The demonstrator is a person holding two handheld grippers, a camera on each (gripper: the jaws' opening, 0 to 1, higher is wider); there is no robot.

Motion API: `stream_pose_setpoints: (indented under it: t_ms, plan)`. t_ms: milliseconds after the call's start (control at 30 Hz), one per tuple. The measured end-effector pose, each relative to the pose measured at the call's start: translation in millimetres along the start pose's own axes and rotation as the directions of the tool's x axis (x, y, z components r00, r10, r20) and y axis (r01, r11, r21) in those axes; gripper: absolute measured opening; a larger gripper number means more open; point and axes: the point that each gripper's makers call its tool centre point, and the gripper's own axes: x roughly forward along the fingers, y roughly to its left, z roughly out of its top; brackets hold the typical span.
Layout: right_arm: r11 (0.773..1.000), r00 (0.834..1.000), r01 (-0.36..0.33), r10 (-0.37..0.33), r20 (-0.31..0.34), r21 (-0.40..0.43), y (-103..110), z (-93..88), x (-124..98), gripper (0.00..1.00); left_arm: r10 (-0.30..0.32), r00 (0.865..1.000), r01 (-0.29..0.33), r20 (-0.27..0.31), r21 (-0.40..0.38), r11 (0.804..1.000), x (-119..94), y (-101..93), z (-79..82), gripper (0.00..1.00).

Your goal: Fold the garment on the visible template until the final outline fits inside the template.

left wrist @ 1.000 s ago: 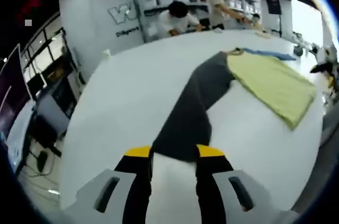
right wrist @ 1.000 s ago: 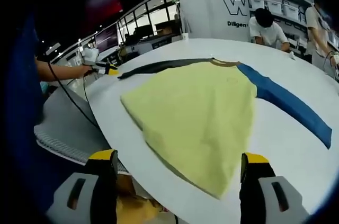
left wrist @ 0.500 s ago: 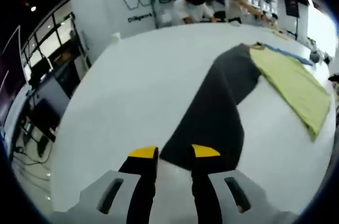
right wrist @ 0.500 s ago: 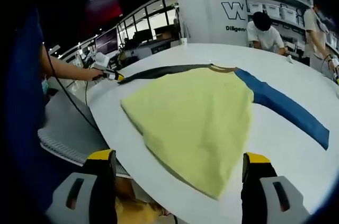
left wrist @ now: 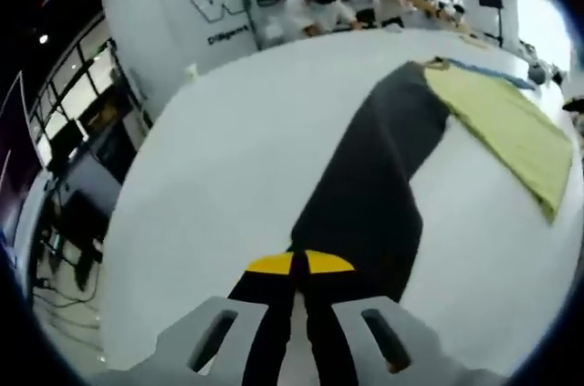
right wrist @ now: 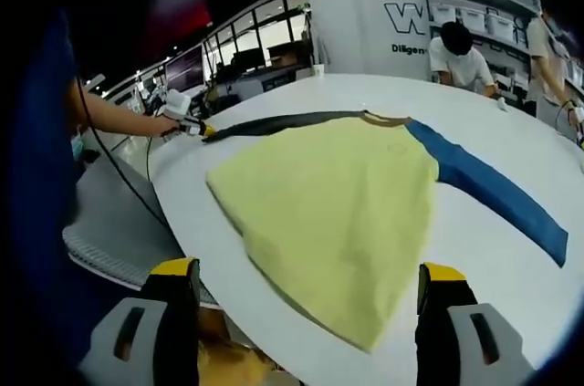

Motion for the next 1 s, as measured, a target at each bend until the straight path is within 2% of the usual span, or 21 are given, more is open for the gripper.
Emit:
stream_pose_setpoints:
  t_ms: [100,167,233,267,300,600,1000]
  plan:
    - [1.000,1.000,-0.002,0.002,-0.006,0.000,1,0.1,0,0.99,0.041,0.999,-0.042,-0.023,-0.036,0.998,3,14.9,-4.0,0.01]
    - [1.000,1.000,0.003,-0.002,-0.009,0.004,-1,-0.6,-1,0.99,0.054,0.998,-0.055,-0.035,-0.030,0.998,9,28.8,-5.0,0.01]
    - [1.000,1.000,0.011,-0.011,-0.004,0.010,-3,-0.3,-4,0.99,0.055,0.998,-0.056,-0.038,-0.031,0.998,11,31.8,-4.8,0.01]
    - [1.000,1.000,0.015,-0.015,-0.001,0.025,-5,-1.3,-6,0.99,0.062,0.997,-0.063,-0.052,-0.011,0.998,17,44.4,-6.0,0.01]
    - [0.999,1.000,0.023,-0.022,-0.007,0.032,-5,-3.1,-6,0.99,0.065,0.996,-0.066,-0.058,-0.005,0.998,21,48.5,-4.0,0.01]
    - [0.998,0.999,0.027,-0.025,-0.035,0.052,-8,-9.4,-3,0.99,0.083,0.994,-0.083,-0.070,-0.005,0.997,30,62.7,4.2,0.01]
    - [0.997,0.999,0.036,-0.033,-0.043,0.065,-19,-6.7,1,0.99,0.105,0.991,-0.107,-0.084,-0.019,0.994,44,85.7,14.9,0.01]
